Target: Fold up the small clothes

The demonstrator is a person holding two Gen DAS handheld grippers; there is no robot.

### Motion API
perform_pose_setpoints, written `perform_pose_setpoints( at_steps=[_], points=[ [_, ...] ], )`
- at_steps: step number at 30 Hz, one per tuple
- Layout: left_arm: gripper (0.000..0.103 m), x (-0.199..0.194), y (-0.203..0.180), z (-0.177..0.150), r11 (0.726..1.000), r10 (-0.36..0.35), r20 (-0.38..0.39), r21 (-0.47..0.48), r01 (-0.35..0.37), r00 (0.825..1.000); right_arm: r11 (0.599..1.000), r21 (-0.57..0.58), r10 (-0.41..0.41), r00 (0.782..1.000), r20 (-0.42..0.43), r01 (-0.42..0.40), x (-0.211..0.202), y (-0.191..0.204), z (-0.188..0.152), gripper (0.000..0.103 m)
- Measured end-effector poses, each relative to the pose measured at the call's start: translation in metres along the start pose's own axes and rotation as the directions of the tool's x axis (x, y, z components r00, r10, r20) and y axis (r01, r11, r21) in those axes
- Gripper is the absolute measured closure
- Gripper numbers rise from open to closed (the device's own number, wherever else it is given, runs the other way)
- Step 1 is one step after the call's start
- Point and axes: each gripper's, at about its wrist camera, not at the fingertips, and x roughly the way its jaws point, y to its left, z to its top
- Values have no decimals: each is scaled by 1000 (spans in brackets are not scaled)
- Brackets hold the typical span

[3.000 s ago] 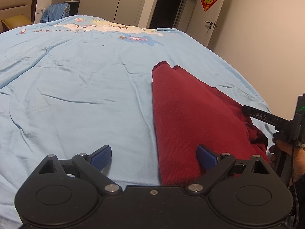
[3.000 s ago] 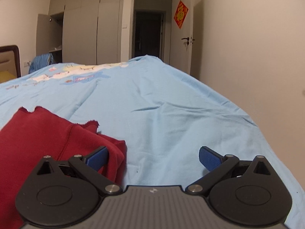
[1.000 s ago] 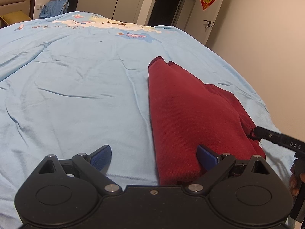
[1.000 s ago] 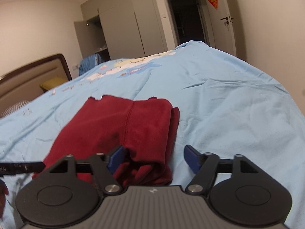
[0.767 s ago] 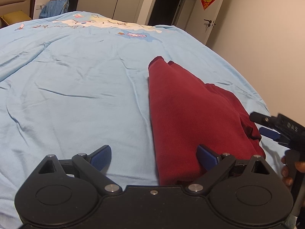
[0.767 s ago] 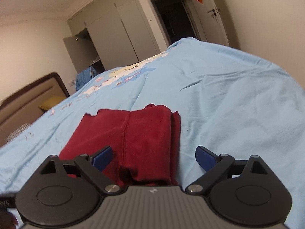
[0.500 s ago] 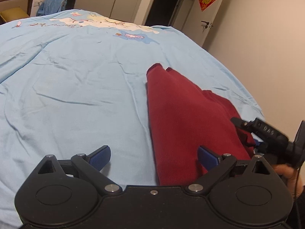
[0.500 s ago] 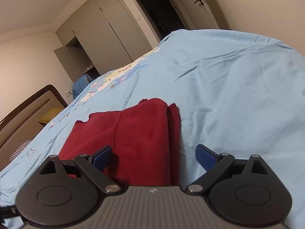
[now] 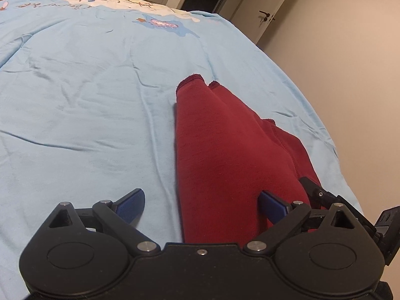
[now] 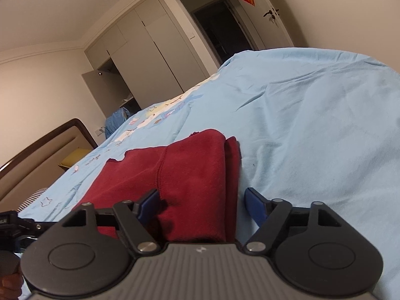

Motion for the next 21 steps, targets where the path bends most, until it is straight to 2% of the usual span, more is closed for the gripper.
perform_pose_setpoints(
  at_steps=[3,9,13,21],
  points=[
    [7,2,-3,1,1000,8,-8,12,-7,1000,1000,12,25,1000,1,-25,-1,-2,-1,32],
    [16,3,-9,2,1000,-6,-20,24,7,1000,1000,10,25,1000,0,-25,-2,-2,-2,34],
    [28,3,-13,2,999,-25,-26,27,26,999,1000,6,21,1000,-1,-21,-2,0,-2,35],
    [32,3,-18,-1,999,-2,-19,52,3,1000,999,9,32,999,1,-32,-2,1,-3,45]
  ],
)
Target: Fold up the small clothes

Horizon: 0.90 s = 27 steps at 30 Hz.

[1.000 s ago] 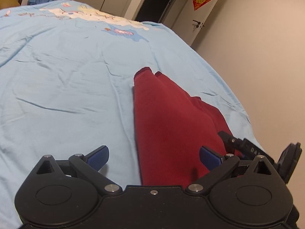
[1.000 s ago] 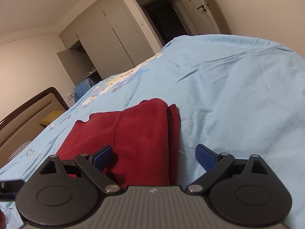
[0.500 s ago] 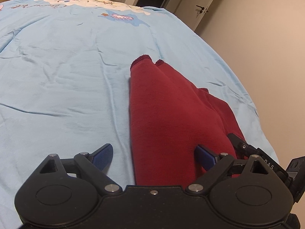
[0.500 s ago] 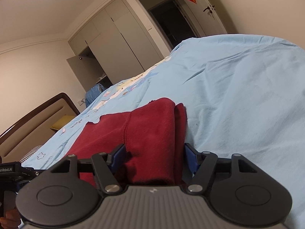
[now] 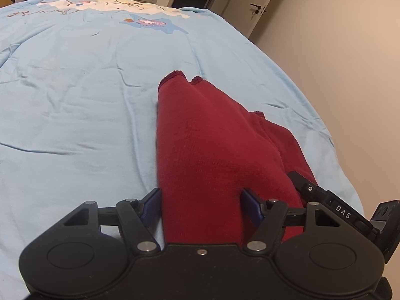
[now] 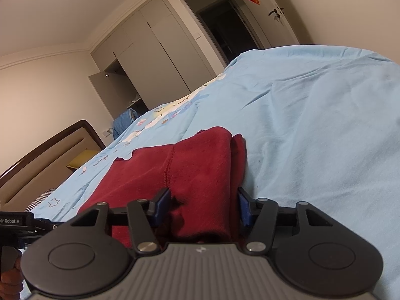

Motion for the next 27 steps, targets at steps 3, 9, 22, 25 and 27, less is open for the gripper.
perform_pose_setpoints(
  at_steps=[3,9,22,25,27],
  points=[
    [32,0,-1,-2,1000,7,4,3,-7,1000,1000,7,1,1000,4,-1,-1,-1,0,47],
    [35,-1,-2,-2,1000,10,6,-5,-10,1000,1000,11,1,1000,9,-1,0,-1,-1,51],
    [65,-25,-21,-6,996,32,83,80,-39,996,996,-80,-29,998,54,33,-11,22,-4,79],
    [67,-37,-27,-7,993,23,115,113,-36,993,994,-108,-19,996,81,28,-19,34,-3,83],
    [68,-46,-31,-7,990,17,135,138,-36,991,992,-124,-1,995,99,13,-25,44,-1,84]
  ],
)
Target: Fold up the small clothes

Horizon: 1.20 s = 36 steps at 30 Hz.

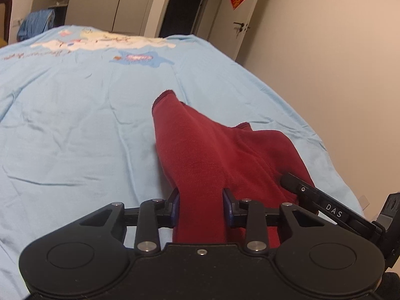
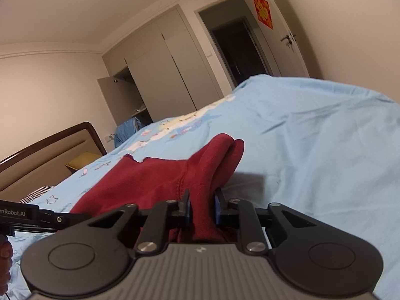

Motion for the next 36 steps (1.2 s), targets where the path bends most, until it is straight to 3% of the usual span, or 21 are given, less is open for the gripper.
perform_pose_setpoints(
  at_steps=[6,12,16,21,24,28,36],
  points=[
    [69,-26,-5,6,996,49,79,76,-55,996,994,-101,44,999,7,-43,2,37,9,85],
    [69,-50,15,18,988,117,145,83,-130,983,984,-143,106,994,18,-103,25,79,16,85],
    [69,-63,32,26,974,189,188,89,-208,964,977,-158,145,989,10,-141,52,108,19,85],
    [69,-74,60,30,953,280,243,43,-299,929,964,-185,184,982,-45,-189,96,139,22,85],
    [69,-70,77,28,946,313,237,12,-325,920,954,-227,179,980,-92,-196,119,155,19,85],
    [69,-53,101,18,942,333,169,-27,-333,928,942,-290,128,978,-165,-172,141,169,3,85],
    [67,-42,113,-3,934,355,128,-9,-357,926,962,-253,50,980,-193,-99,137,141,-17,83]
  ],
)
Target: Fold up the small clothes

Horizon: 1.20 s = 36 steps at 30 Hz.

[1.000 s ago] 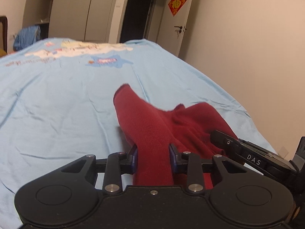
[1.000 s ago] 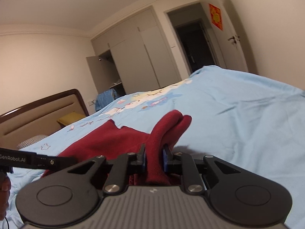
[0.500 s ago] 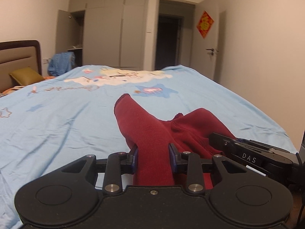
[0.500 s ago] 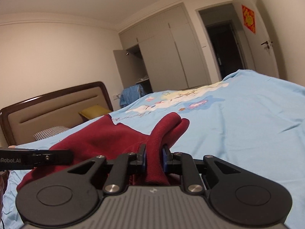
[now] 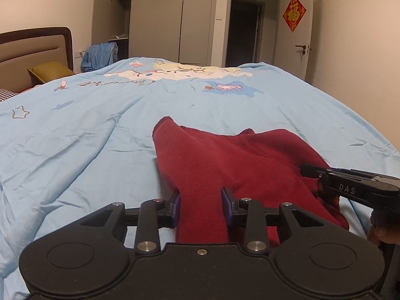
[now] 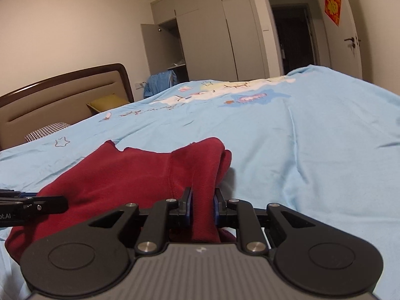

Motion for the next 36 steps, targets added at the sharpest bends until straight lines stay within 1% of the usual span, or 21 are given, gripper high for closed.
perform_pose_setpoints(
  at_steps=[2,4,6,7,8,9,10,11,12,13,14,15,16,18,20,23,25,27,32,36],
  points=[
    [65,4,0,0,1000,11,-19,9,-10,1000,1000,-2,-5,1000,0,5,-2,-1,-1,82],
    [62,7,0,-1,1000,19,-37,6,-19,999,1000,-5,-19,1000,-7,19,-1,-1,0,74],
    [60,9,0,-1,1000,22,-44,-6,-22,999,1000,-1,-29,1000,-10,29,-1,-1,1,62],
    [58,8,1,0,1000,23,-47,-12,-24,999,999,3,-32,999,-9,32,-3,-2,0,58],
    [54,7,2,0,999,24,-52,-21,-25,998,999,8,-36,999,-9,36,-5,-4,0,56],
    [52,6,3,1,999,25,-56,-31,-27,998,999,11,-43,999,-7,43,-7,-5,1,51],
    [46,4,4,2,999,26,-57,-40,-29,998,999,10,-50,999,-4,51,-10,-6,1,45],
    [39,2,5,2,998,26,-58,-49,-29,998,998,5,-59,998,1,59,-14,-6,2,42],
    [36,-1,6,3,998,25,-55,-60,-28,998,998,0,-66,998,8,66,-19,-6,2,37],
    [30,-5,7,3,997,21,-51,-73,-24,999,998,-5,-70,997,14,70,-24,-6,2,33],
    [26,-9,7,3,996,17,-46,-84,-21,999,997,-9,-73,997,22,73,-30,-6,2,30],
    [24,-13,8,3,995,16,-43,-96,-20,999,997,-11,-76,997,32,77,-36,-6,2,26],
    [22,-17,8,4,994,15,-37,-106,-18,999,997,-13,-78,996,43,78,-42,-5,3,24],
    [17,-28,8,4,992,14,-20,-127,-16,1000,997,-13,-80,994,70,81,-56,-3,5,14],
    [10,-39,8,5,990,16,3,-142,-16,1000,997,-11,-77,992,101,78,-71,-1,7,10],
    [5,-60,6,5,989,16,41,-148,-10,999,997,-12,-72,986,148,74,-93,6,11,2],
    [1,-74,4,4,989,23,69,-145,-13,997,997,-12,-66,982,177,70,-108,10,10,0],
    [1,-88,1,2,990,34,98,-140,-20,995,998,-10,-63,978,199,66,-123,15,9,0],
    [1,-117,-4,-9,992,38,134,-127,-21,990,998,2,-67,966,248,69,-157,24,-3,0],
    [1,-138,-12,-23,996,46,145,-76,-35,988,998,-5,-64,957,282,68,-183,29,-19,0]
  ],
)
